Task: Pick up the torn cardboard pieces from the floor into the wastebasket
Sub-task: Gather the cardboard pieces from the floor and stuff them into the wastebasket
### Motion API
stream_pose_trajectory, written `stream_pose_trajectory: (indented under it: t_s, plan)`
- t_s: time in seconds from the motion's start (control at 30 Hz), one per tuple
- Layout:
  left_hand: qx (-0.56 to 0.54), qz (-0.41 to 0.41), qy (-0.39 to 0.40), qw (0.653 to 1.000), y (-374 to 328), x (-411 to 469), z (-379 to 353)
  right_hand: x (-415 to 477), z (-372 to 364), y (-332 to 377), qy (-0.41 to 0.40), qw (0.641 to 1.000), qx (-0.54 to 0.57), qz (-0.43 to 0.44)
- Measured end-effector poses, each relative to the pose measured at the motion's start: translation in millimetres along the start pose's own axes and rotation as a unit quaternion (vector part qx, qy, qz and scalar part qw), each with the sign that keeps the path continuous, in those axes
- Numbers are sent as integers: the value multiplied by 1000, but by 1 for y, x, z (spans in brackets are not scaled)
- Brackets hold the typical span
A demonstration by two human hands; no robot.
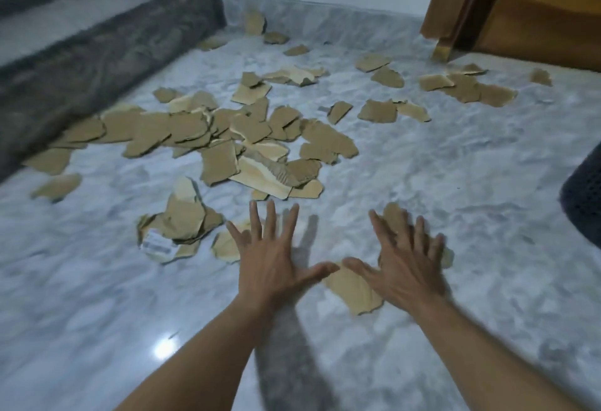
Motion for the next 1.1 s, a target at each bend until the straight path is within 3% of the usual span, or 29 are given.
stream_pose_trajectory:
  t_s: [0.13,0.23,0.43,0.53,0.6,0.7,0.8,0.97,1.1]
  plan:
    - [12,178,-62,982,96,39,11,68,-9,30,-2,999,36,-3]
    - [-7,242,-30,970,159,70,1,117,-14,51,8,997,67,-23]
    - [-82,206,3,975,183,156,-30,203,-20,111,50,993,86,-63]
    - [-55,183,38,981,180,191,-41,223,-31,162,103,993,60,-11]
    - [-26,167,18,985,175,207,-43,229,-39,183,120,992,42,14]
    - [-7,136,-42,990,172,221,-43,232,-40,190,106,994,35,11]
    - [-8,135,-46,990,173,238,-44,233,-30,202,40,998,26,51]
    - [-46,131,10,990,157,247,-45,235,-30,213,100,985,143,-1]
    - [-36,69,28,997,151,242,-40,235,-29,206,113,967,221,-55]
Point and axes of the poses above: each hand's wrist, its own x-axis towards the middle knuckle, its own z-axis out of the back of the hand, y = z × x, the point moved 6 cm from there along x, towards the middle knuckle, and after that the axes turned 11 degrees about -y, right-handed, at the moved point
